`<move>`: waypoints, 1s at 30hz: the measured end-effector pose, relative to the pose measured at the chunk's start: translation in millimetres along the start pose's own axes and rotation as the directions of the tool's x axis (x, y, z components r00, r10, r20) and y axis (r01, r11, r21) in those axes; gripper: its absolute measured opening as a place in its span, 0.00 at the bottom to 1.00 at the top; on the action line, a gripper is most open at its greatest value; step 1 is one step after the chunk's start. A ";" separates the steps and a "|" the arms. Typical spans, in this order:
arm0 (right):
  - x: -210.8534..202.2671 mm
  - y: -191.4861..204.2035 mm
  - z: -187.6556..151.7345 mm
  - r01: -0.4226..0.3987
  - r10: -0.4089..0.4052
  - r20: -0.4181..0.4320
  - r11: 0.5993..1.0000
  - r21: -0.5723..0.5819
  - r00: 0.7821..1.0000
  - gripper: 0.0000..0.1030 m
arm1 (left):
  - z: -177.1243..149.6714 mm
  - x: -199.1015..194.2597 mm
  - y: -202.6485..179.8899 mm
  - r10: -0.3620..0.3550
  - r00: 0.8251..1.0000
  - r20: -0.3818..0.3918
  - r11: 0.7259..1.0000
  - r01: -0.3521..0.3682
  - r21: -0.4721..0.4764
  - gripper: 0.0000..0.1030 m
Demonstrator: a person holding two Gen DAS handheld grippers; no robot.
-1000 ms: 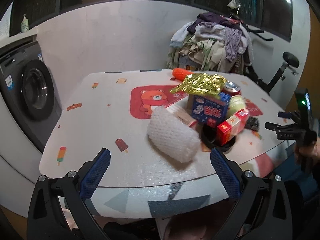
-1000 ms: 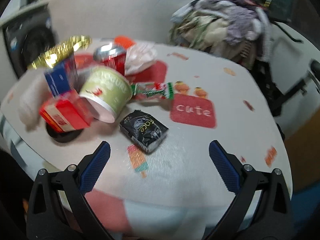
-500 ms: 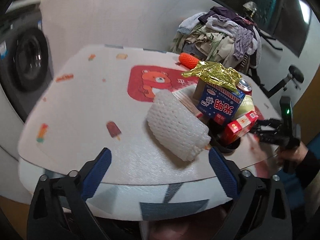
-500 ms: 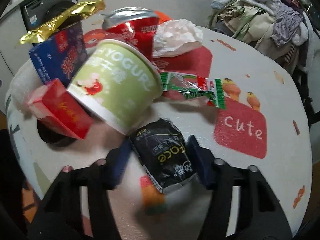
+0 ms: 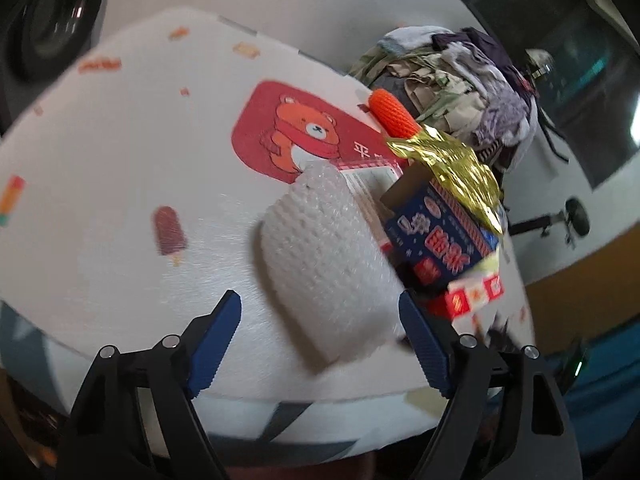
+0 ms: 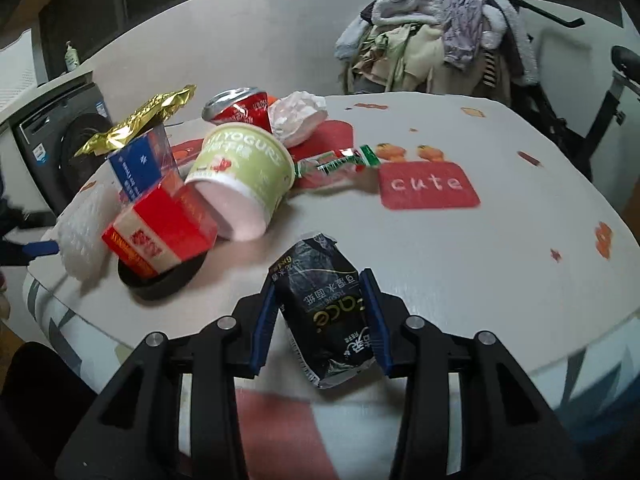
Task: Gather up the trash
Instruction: 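Grasp the black snack pack with the right gripper while the left grasps the white foam net, then lower the white foam net into the brown bin and open the left gripper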
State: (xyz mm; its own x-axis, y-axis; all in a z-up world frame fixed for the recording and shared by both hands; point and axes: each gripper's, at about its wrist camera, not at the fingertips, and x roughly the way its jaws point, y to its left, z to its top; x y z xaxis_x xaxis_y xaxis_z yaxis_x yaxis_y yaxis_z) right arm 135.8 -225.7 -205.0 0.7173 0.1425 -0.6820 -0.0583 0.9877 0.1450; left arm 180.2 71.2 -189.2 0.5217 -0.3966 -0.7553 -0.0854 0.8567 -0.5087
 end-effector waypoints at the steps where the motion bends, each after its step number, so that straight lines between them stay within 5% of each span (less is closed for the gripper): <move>1: -5.5 1.4 0.6 0.002 -0.002 0.014 1.000 -0.002 1.000 0.41 | 5.3 6.9 0.2 -0.019 1.000 -0.004 0.999 0.019 -0.039 0.77; 6: -18.9 0.9 2.1 0.004 -0.005 0.063 1.000 0.015 0.998 0.41 | 20.3 42.6 6.5 0.004 0.999 -0.036 0.986 -0.010 -0.165 0.77; 8: -19.1 3.5 -3.9 0.007 -0.008 0.048 1.000 0.021 0.999 0.41 | 19.3 49.2 2.8 0.025 1.000 -0.018 0.992 -0.027 -0.123 0.68; 9: -17.0 3.3 -3.5 0.008 -0.009 0.038 1.000 0.021 0.999 0.41 | 17.4 50.4 -1.6 0.039 0.999 -0.017 0.996 -0.041 -0.082 0.52; 16: -37.5 12.4 -3.7 -0.011 0.010 0.059 1.000 0.005 0.998 0.41 | 1.7 20.8 -6.1 0.050 0.999 0.009 0.997 -0.050 0.065 0.44; 19: -45.6 18.0 -10.0 -0.029 0.028 0.048 1.000 0.011 0.998 0.41 | -15.2 -5.3 -19.5 0.048 0.998 0.037 0.978 -0.054 0.200 0.44; 23: -57.4 27.7 -17.5 -0.054 0.053 0.035 0.999 0.008 0.998 0.41 | -57.5 -30.5 -36.2 0.038 0.999 0.034 0.919 -0.048 0.391 0.44; 30: -84.5 55.6 -37.1 -0.098 0.099 0.023 0.995 -0.028 0.995 0.41 | -130.1 -38.2 -44.2 0.012 0.999 -0.048 0.848 0.015 0.530 0.45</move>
State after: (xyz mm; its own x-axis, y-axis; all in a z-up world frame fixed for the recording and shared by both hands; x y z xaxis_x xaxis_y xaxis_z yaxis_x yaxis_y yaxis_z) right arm 46.2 -180.5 -165.9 0.7239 0.2379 -0.6476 -0.1479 0.9703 0.1912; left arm 53.6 5.6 -191.6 0.4794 -0.4015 -0.7804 0.3856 0.8952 -0.2237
